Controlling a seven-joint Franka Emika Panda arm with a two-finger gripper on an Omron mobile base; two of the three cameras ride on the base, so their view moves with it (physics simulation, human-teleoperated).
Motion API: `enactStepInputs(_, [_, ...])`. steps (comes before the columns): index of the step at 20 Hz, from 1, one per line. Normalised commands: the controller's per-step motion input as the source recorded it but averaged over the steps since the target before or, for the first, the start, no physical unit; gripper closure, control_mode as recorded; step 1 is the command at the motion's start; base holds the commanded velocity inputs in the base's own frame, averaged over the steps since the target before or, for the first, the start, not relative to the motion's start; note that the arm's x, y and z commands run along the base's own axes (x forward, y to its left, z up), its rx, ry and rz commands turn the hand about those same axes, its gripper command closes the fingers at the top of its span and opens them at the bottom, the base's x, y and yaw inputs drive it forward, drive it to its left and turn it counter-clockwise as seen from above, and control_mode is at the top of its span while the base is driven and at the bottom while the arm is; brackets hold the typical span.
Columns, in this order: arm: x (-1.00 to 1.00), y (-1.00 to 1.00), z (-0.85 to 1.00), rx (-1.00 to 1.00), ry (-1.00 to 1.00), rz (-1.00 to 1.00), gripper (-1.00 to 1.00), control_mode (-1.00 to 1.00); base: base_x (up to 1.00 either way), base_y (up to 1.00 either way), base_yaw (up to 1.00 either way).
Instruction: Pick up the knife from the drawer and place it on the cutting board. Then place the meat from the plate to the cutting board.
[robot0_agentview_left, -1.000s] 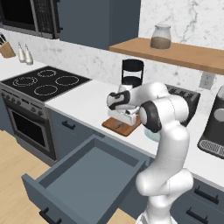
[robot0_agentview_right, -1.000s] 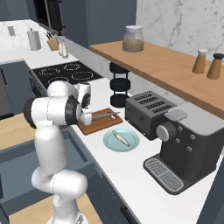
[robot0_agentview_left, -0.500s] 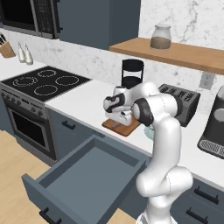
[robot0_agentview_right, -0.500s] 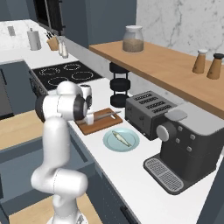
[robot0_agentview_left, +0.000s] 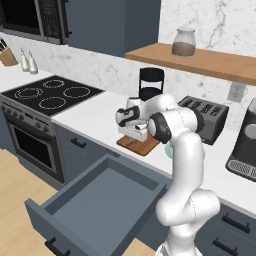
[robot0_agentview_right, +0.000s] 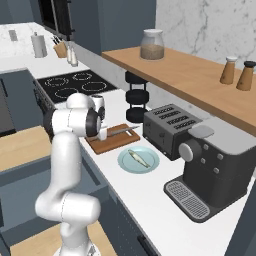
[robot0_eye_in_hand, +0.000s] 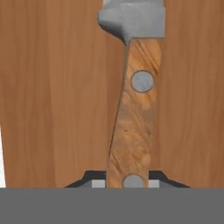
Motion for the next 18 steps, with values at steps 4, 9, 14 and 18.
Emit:
enactStepInputs(4, [-0.18, 0.0, -0.02, 0.0, 0.0, 0.01, -1.0, -1.0, 0.0, 0.0, 0.0])
enactStepInputs(9, [-0.83, -0.19, 0.82, 0.0, -0.05, 0.0, -1.0, -1.0, 0.0, 0.0, 0.0])
enactStepInputs(14, [-1.0, -0.17, 0.73, 0.0, -0.08, 0.0, -1.0, -1.0, 0.0, 0.0, 0.0])
enactStepInputs(18, [-0.97, -0.22, 0.23, -0.02, -0.04, 0.09, -1.0, -1.0, 0.0, 0.0, 0.0])
